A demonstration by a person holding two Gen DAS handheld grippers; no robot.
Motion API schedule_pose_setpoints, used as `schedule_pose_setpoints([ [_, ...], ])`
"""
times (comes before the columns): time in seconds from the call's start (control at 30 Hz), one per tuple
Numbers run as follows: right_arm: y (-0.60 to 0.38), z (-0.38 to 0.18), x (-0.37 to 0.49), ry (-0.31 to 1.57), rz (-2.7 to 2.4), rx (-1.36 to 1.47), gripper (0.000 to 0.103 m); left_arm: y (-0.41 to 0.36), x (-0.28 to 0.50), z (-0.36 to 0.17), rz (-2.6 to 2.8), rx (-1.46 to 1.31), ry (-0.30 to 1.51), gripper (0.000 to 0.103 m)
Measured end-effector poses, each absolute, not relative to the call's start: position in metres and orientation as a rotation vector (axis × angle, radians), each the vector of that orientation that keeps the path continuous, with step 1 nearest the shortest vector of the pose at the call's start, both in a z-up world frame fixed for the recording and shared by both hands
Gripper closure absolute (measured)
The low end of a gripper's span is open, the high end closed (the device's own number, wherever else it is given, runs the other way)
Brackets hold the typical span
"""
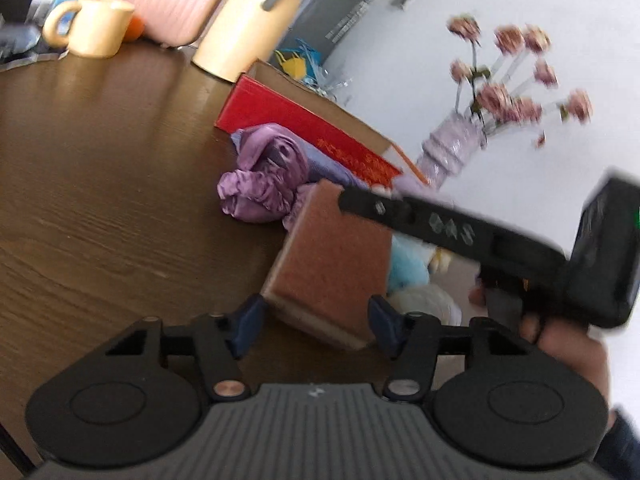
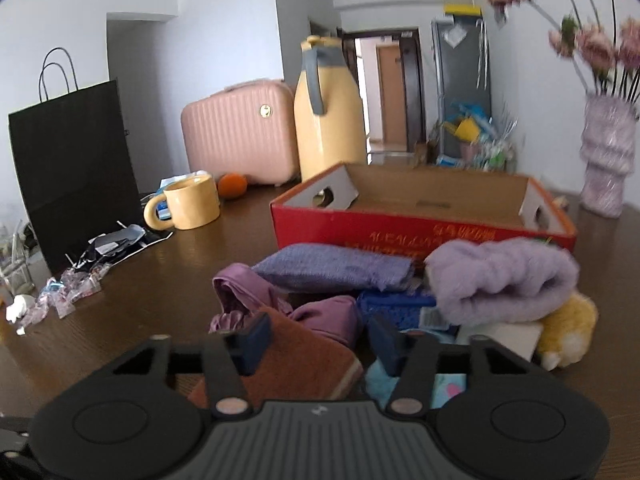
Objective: Organize soft objects
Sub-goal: 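Reach the left tool to the brown sponge and grasp it, then carry the sponge with the left tool into the cardboard box and release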
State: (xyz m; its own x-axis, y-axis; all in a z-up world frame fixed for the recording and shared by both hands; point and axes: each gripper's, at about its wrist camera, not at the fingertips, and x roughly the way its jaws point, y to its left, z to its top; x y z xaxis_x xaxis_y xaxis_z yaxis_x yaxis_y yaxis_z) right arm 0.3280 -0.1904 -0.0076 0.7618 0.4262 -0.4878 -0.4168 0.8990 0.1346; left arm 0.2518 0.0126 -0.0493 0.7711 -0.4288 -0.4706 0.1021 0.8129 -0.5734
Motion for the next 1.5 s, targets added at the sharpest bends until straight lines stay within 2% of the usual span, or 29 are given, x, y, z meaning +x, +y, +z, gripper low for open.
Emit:
schedule_pose_setpoints([
  [0.07,-0.192,-0.009,0.329,0.536,0.483,0.035,0.066,0.023,0.255,-0.051,-0.284,-0.606,0.626,0.05],
  [0.13,-0.193,-0.006,0.326,0.542,0.49,0.037,0.077,0.032,0.253,-0.049,-0.268,-0.618,0.634,0.052],
  [0.23,-0.199,0.0,0.309,0.591,0.531,0.114,0.08,0.055,0.237,-0.042,-0.26,-0.649,0.617,0.054],
  [0.4,-0.192,-0.01,0.251,0.648,0.617,0.147,0.077,0.072,0.224,-0.037,-0.226,-0.62,0.701,0.054],
  [0.53,-0.193,-0.023,0.223,0.673,0.588,0.187,0.076,0.059,0.217,-0.031,-0.227,-0.533,0.69,0.053],
  [0.7,-0.202,-0.016,0.197,0.633,0.55,0.181,0.076,0.06,0.207,-0.034,-0.222,-0.53,0.688,0.05],
  [0.77,-0.207,-0.011,0.19,0.618,0.537,0.186,0.076,0.064,0.199,-0.031,-0.217,-0.533,0.676,0.045],
  [0.9,-0.217,-0.013,0.188,0.608,0.513,0.219,0.075,0.066,0.187,-0.03,-0.231,-0.516,0.661,0.045],
  [1.0,-0.215,-0.02,0.195,0.623,0.505,0.246,0.075,0.065,0.19,-0.035,-0.248,-0.52,0.688,0.047],
  [1.13,-0.208,-0.03,0.207,0.648,0.51,0.261,0.075,0.063,0.197,-0.04,-0.307,-0.52,0.71,0.062],
  [1.33,-0.21,-0.034,0.224,0.673,0.535,0.332,0.075,0.061,0.213,-0.03,-0.336,-0.505,0.669,0.066],
  [1.5,-0.22,-0.005,0.25,0.613,0.531,0.374,0.075,0.057,0.265,0.012,-0.398,-0.477,0.582,0.066],
])
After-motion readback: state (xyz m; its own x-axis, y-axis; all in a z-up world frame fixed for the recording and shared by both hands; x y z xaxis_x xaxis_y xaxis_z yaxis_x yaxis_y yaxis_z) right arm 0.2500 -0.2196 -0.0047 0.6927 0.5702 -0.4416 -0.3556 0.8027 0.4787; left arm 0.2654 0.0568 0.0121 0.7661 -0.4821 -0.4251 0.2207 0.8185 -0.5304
